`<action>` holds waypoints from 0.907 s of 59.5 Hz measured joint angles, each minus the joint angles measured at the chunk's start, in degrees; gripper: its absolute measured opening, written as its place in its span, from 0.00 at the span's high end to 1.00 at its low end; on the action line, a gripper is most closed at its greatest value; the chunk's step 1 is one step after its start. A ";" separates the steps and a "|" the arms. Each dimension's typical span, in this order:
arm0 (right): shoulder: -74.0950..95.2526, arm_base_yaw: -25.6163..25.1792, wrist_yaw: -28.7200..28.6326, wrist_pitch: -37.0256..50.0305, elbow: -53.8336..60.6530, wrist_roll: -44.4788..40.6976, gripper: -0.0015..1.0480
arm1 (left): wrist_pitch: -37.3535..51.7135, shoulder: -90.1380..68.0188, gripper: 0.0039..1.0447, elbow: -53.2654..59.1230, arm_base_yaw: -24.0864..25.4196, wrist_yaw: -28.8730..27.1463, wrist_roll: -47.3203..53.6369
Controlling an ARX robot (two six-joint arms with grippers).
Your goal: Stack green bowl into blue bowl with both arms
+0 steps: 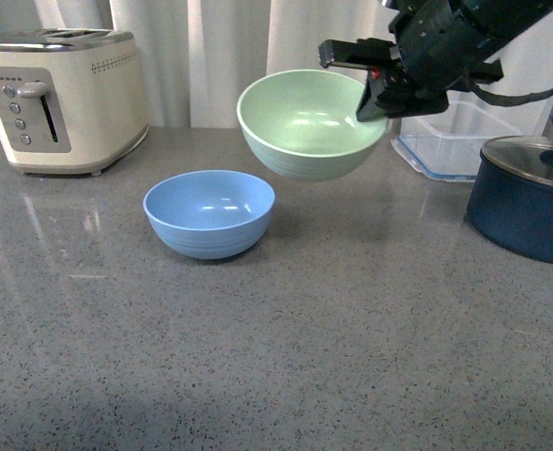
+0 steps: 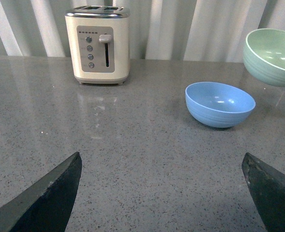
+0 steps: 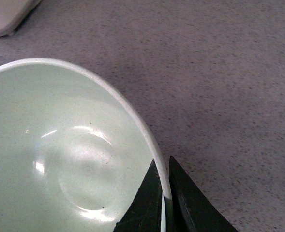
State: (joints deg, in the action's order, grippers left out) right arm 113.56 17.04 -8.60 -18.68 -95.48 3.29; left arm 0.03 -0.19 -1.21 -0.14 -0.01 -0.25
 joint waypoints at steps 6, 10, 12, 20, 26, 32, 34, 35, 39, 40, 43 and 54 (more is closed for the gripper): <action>1.16 1.97 -0.35 -0.46 -2.27 -0.07 0.99 | 0.00 0.00 0.06 0.00 0.00 0.00 0.00; 2.78 3.23 -0.63 -0.66 -3.65 -0.04 0.99 | 0.00 0.00 0.06 0.00 0.00 0.00 0.00; 3.67 3.63 -0.63 -0.83 -4.17 -0.04 0.99 | 0.00 0.00 0.06 0.00 0.00 -0.02 -0.02; 6.47 4.48 -1.11 -0.98 -5.03 -0.02 0.99 | 0.00 0.00 0.06 0.00 0.00 0.00 0.00; 8.13 4.90 -1.64 -1.09 -5.81 0.04 0.99 | 0.00 0.00 0.06 0.00 0.00 -0.02 0.00; 9.16 5.14 -1.81 -1.20 -6.64 0.07 0.99 | 0.00 0.00 0.06 0.00 0.00 0.00 0.00; 9.53 5.22 -1.95 -1.40 -7.06 0.07 0.99 | 0.00 0.00 0.06 0.00 0.00 -0.02 0.00; 9.64 5.25 -1.99 -1.46 -7.19 0.07 0.99 | 0.00 0.00 0.06 0.00 0.00 -0.02 0.00; 10.34 5.44 -2.05 -1.62 -8.00 0.02 0.99 | 0.00 0.00 0.06 0.00 0.00 0.00 -0.02; 10.58 5.51 -2.05 -1.73 -8.31 0.02 0.99 | 0.00 0.00 0.06 0.00 0.00 0.00 0.00; 11.10 5.66 -2.10 -2.10 -8.98 0.02 0.99 | 0.00 0.00 0.06 0.00 0.00 0.00 -0.02; 12.74 6.36 -2.43 -3.08 -10.84 -0.11 0.99 | 0.00 0.00 0.06 0.00 0.00 -0.02 0.00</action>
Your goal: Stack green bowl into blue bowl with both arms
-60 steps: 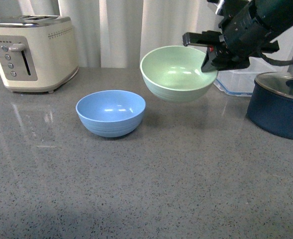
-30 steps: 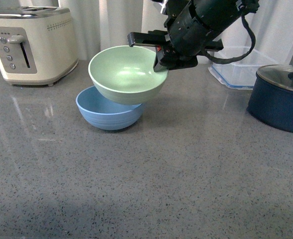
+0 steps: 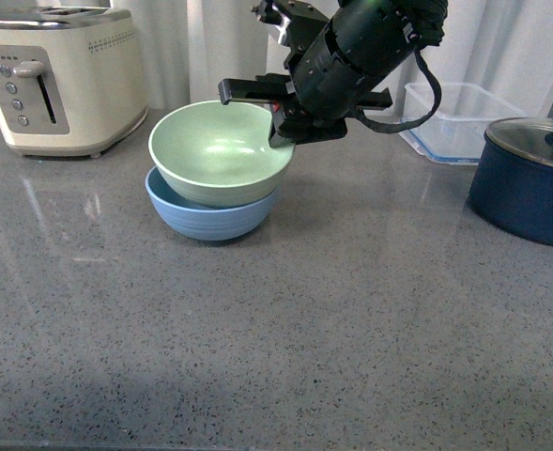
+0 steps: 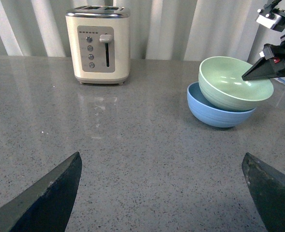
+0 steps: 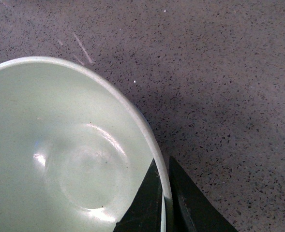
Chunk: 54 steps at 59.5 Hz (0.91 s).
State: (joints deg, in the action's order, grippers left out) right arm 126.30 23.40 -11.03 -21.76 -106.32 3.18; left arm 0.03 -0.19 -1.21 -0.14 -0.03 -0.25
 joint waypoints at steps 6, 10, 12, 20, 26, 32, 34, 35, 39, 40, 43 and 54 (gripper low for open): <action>0.70 0.46 -0.55 -1.20 -1.03 -0.07 0.97 | 0.00 0.00 0.06 0.00 0.00 0.02 0.00; 0.81 0.72 -0.70 -1.66 -1.40 0.04 0.86 | 0.00 0.00 0.06 0.00 0.00 0.02 0.00; 0.81 0.81 -0.70 -1.62 -1.40 0.09 0.80 | 0.00 0.00 0.06 0.00 0.00 0.00 0.00; 0.50 0.92 -0.70 -0.20 -0.72 0.42 0.59 | 0.00 0.00 0.06 0.00 0.00 0.00 0.00; -1.14 0.59 -0.90 0.85 1.75 0.50 0.44 | 0.00 0.00 0.06 0.00 0.00 0.00 0.00; -4.83 -0.61 -0.83 2.29 5.73 0.42 0.28 | 0.00 0.00 0.06 0.00 0.00 0.02 0.00; -6.49 -1.14 -0.61 3.04 7.37 0.17 0.22 | 0.00 0.00 0.06 0.00 0.00 0.00 0.00; -7.72 -1.55 -0.44 3.63 8.55 -0.02 0.19 | 0.00 0.00 0.06 0.00 0.00 0.00 0.00; -13.53 -3.63 -0.04 5.68 14.08 -0.66 0.08 | 0.00 0.00 0.06 0.00 0.00 0.00 0.00; -15.21 -4.22 0.04 6.25 15.72 -0.96 0.08 | 0.00 0.00 0.06 0.00 0.00 0.00 0.00; -21.51 -6.56 0.92 8.31 22.12 -2.12 0.10 | 0.00 0.00 0.06 0.00 0.00 0.02 -0.02; -42.40 -14.49 1.36 9.51 45.75 -2.80 0.10 | 0.00 0.00 0.06 0.00 0.00 0.02 0.00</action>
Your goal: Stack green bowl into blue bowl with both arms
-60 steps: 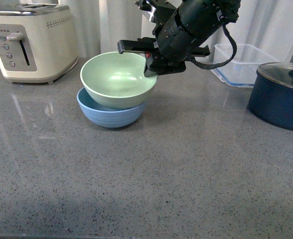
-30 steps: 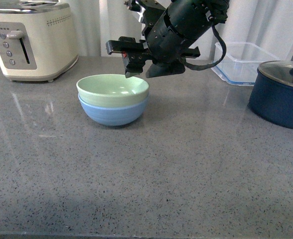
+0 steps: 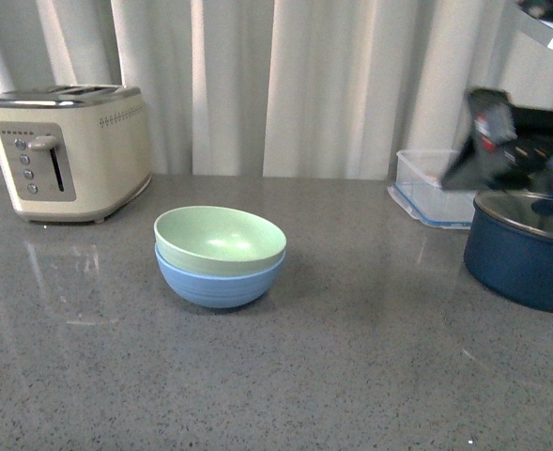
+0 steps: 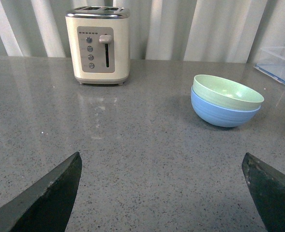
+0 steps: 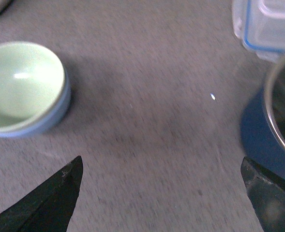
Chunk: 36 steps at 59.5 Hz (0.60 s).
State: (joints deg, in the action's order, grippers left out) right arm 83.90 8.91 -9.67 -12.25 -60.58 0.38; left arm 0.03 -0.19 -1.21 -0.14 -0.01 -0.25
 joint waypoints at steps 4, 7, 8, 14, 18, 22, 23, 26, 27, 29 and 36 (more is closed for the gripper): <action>-7.48 -1.84 -0.04 -0.92 8.20 0.35 0.10 | 0.00 0.00 0.06 0.00 0.00 -0.02 0.00; -11.82 -2.43 0.52 -1.46 12.57 0.61 0.10 | 0.00 0.00 0.06 0.00 0.00 0.00 0.00; -14.12 -2.56 1.27 -1.75 14.75 0.74 0.10 | 0.00 0.00 0.06 0.00 0.00 0.00 0.00; -22.97 -2.60 4.31 -2.03 22.53 0.90 0.10 | 0.00 0.00 0.06 0.00 0.00 -0.02 0.00; -24.20 -2.45 6.03 0.33 23.56 0.85 0.11 | 0.00 0.02 0.06 0.00 0.00 0.00 0.00; -25.53 -1.97 13.90 20.81 31.82 0.26 0.22 | 0.00 0.00 0.06 0.00 0.00 0.02 0.00; -25.73 -1.97 14.53 23.56 33.07 0.24 0.24 | 0.00 0.00 0.06 0.00 0.00 0.00 -0.02; -26.84 -2.23 15.72 35.54 38.62 0.13 0.32 | 0.00 0.00 0.06 0.00 0.00 -0.04 0.00; -27.34 -2.43 15.67 39.19 40.33 0.02 0.36 | 0.00 0.00 0.06 0.00 0.00 -0.07 -0.02; -28.30 -2.69 15.67 43.74 42.40 -0.02 0.41 | 0.00 0.00 0.06 0.00 0.00 -0.07 0.00; -32.76 -3.74 14.78 49.40 46.16 -0.09 0.61 | 0.00 0.00 0.06 0.00 0.00 0.00 0.00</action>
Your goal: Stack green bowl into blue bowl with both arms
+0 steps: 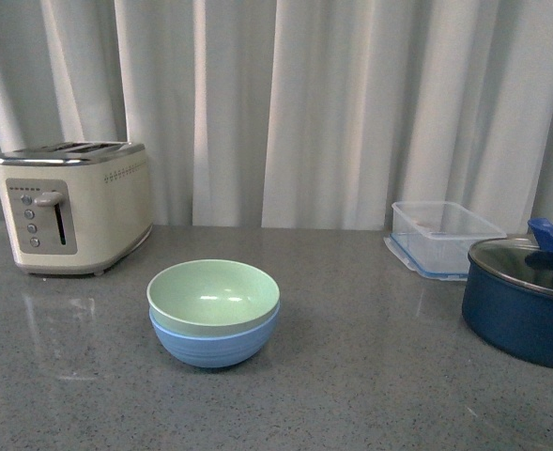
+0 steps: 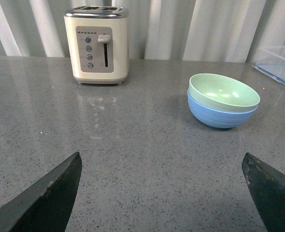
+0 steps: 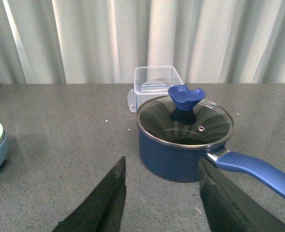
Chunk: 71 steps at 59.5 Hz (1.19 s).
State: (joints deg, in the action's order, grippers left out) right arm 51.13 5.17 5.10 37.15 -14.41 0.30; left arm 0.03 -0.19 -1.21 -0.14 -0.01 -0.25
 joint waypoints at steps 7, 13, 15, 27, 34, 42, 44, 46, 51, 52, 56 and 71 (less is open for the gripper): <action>-4.66 -3.96 -4.79 -0.90 4.83 -0.11 0.90 | 0.00 0.00 0.06 0.00 0.00 -0.02 0.00; -7.98 -5.05 -4.76 -2.03 6.78 -0.22 0.99 | 0.00 0.00 0.06 0.00 0.00 -0.02 0.00; -9.25 -5.05 -4.79 -2.58 7.45 -0.20 0.99 | 0.00 0.00 0.06 0.00 0.00 0.00 0.00; -15.76 -5.07 -4.98 -6.40 10.19 -0.20 0.99 | 0.00 0.00 0.06 0.00 0.00 -0.02 0.00; -19.30 -5.07 -4.98 -8.81 11.28 -0.20 0.99 | 0.00 0.00 0.06 0.00 0.00 -0.02 0.00; -22.51 -5.07 -4.98 -10.40 12.70 -0.20 0.99 | 0.00 0.00 0.06 0.00 0.00 -0.02 0.00; -22.91 -5.07 -5.01 -9.46 13.51 -0.20 0.99 | 0.00 0.00 0.06 0.00 0.00 -0.02 0.00; -23.41 -5.07 -5.01 -9.57 14.05 -0.20 0.99 | 0.00 0.00 0.06 0.00 0.00 -0.02 0.00; -25.70 -5.07 -4.98 -12.07 14.14 -0.20 0.99 | 0.00 0.00 0.06 0.00 0.00 0.00 0.00; -26.32 -5.07 -4.98 -12.61 14.14 -0.20 0.99 | 0.00 0.00 0.06 0.00 0.00 -0.02 0.00; -28.46 -5.07 -4.98 -14.40 14.14 -0.20 0.99 | 0.00 0.00 0.06 0.00 0.00 -0.02 0.00; -34.53 -5.07 -5.01 -20.41 14.14 -0.20 0.99 | 0.00 0.00 0.06 0.00 0.00 -0.02 0.00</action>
State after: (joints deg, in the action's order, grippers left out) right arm 16.60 0.10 0.10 16.73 -0.27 0.10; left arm 0.03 -0.19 -1.21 -0.14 -0.03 -0.25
